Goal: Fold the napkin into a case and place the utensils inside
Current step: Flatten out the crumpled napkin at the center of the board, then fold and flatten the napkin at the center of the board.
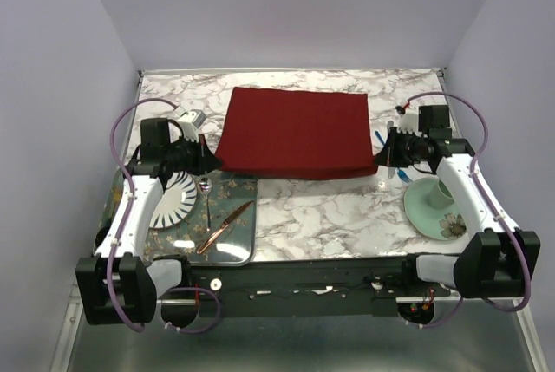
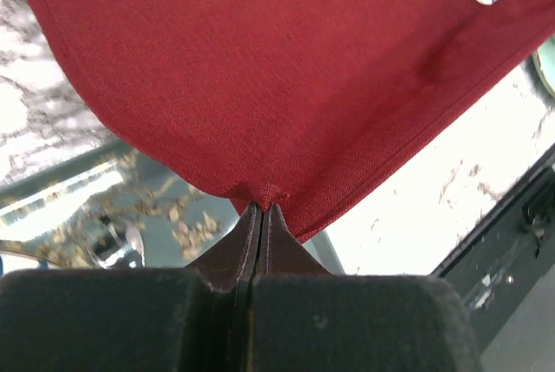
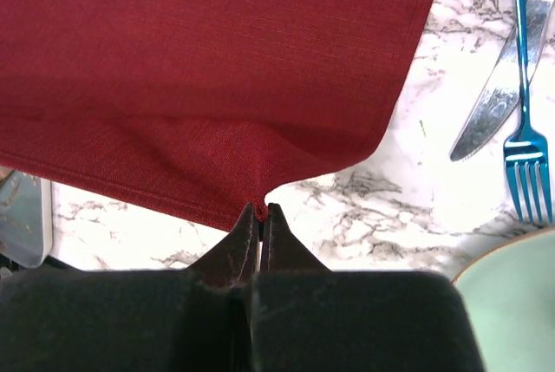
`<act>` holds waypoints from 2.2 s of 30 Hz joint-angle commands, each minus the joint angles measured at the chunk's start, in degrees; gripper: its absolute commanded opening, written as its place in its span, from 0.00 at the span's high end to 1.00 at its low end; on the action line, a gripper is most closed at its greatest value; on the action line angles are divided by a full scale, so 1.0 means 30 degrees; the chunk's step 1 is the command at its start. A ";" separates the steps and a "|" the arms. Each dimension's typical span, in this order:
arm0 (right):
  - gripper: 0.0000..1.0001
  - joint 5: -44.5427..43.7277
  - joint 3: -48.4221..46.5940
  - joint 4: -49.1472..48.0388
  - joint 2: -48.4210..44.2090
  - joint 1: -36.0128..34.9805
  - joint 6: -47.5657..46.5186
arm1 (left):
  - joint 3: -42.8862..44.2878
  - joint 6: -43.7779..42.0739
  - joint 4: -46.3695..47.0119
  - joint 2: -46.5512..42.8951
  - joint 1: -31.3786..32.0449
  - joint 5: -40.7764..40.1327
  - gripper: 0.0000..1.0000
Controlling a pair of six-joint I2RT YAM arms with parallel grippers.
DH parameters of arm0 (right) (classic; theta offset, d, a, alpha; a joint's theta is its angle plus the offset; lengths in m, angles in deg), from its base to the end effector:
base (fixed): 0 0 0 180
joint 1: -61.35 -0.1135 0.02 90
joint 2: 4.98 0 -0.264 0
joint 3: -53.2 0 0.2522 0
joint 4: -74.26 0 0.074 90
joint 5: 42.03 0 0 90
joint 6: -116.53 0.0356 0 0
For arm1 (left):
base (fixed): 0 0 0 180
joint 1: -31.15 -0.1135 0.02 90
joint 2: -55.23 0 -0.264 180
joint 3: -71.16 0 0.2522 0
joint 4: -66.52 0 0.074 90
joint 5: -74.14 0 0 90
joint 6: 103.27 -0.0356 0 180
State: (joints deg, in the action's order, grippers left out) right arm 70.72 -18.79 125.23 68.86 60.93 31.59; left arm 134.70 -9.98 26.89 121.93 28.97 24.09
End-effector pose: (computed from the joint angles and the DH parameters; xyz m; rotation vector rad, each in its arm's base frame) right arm 0.2630 0.0157 0.2738 -0.0668 2.4673 0.5345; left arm 0.2424 -0.0136 0.2733 0.2447 2.2203 -0.8112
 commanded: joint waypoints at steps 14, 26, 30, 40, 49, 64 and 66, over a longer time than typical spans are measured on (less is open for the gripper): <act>0.99 -0.2422 -0.0068 0.1369 -0.4082 0.0640 -0.0545 | 0.0896 0.0160 -0.1815 -0.4194 -0.0711 -0.2562 1.00; 0.99 -0.1399 -0.7735 -0.1563 0.5901 0.0611 0.0745 | 0.5082 0.1979 0.3170 0.4738 -0.0711 -0.4612 1.00; 0.99 -0.1311 -1.0581 -0.2121 0.8917 0.0494 0.0832 | 0.7367 0.2710 0.3729 0.7704 -0.0711 -0.5023 1.00; 0.99 -0.1575 -1.8080 -0.2121 1.6363 0.0171 0.1155 | 1.2932 0.4440 0.4316 1.4707 -0.0242 -0.5667 1.00; 0.99 -0.2130 -1.7855 -0.2062 1.8247 -0.0297 0.0745 | 1.4257 0.4120 0.3789 1.7728 0.0110 -0.6546 1.00; 0.99 -0.2483 -1.6156 0.0689 1.7194 -0.0297 -0.1363 | 1.3115 0.1572 0.1651 1.7028 0.0168 -0.6049 1.00; 0.99 -0.2541 -1.5249 0.0838 1.6492 -0.0297 -0.1540 | 1.2676 0.0929 0.1241 1.6558 0.0168 -0.6020 1.00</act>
State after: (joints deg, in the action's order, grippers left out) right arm 69.25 -68.67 123.28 122.76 58.65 31.46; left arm 175.09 -0.12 35.07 175.39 30.87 9.42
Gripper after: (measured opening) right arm 0.016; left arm 0.010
